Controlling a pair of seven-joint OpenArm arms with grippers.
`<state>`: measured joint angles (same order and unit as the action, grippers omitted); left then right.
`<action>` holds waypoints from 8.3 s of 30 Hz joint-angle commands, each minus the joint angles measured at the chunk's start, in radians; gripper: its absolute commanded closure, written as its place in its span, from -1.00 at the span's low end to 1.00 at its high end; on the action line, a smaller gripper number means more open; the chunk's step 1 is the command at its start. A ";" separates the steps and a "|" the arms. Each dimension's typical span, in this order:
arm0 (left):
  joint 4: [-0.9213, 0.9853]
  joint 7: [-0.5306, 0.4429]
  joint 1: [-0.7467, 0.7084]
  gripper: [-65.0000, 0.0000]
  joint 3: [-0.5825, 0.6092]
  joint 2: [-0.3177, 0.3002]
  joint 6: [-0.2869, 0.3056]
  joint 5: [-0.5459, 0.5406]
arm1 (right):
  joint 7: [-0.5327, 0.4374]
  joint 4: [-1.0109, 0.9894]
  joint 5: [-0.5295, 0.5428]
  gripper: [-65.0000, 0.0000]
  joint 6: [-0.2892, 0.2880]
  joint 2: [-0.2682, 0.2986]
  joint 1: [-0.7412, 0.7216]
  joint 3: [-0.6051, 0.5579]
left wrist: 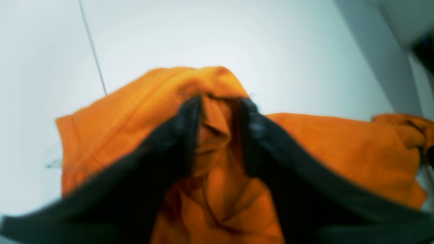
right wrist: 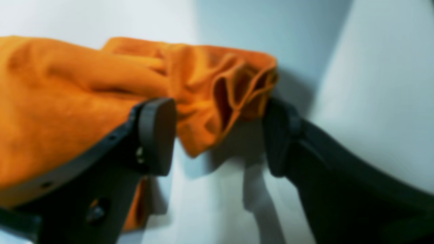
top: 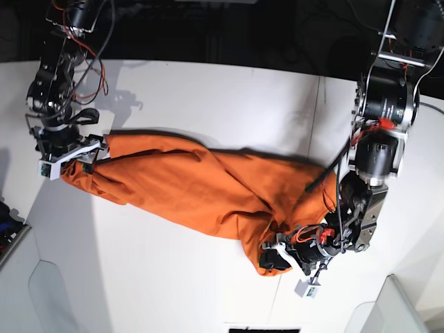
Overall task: Layout the t-shirt on the table in an organized manner, then fold the t-shirt properly
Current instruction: 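Lay the stretched shirt down on the table and open both grippers, then move both grippers to new spots on the shirt and grasp, then drag the shirt apart with both grippers to flatten it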
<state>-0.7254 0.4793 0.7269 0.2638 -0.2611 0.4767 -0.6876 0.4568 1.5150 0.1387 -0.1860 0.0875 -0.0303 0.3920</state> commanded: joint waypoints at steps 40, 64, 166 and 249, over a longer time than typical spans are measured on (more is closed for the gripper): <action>-0.612 0.235 -0.556 0.09 -0.278 -0.285 0.201 -0.185 | 0.034 0.274 -0.018 -0.22 0.022 0.009 0.244 -0.165; -0.380 0.071 -0.568 1.00 -0.386 -0.149 0.164 -0.026 | -0.021 0.016 0.085 1.00 -0.138 -0.018 0.120 -0.164; -0.726 0.290 -0.712 0.02 -0.396 -0.264 0.221 -0.250 | 0.105 -0.133 -0.153 -0.24 0.059 -0.237 -0.307 -0.322; -0.837 0.333 -0.534 1.00 -0.249 -0.373 0.221 -0.200 | 0.116 0.076 -0.138 -0.23 0.059 -0.076 -0.007 -0.228</action>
<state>-1.5467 0.8356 0.1715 0.0257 -0.6159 0.6937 -0.8726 0.5953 1.5711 0.0002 -0.1265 0.0059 -0.0219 0.1631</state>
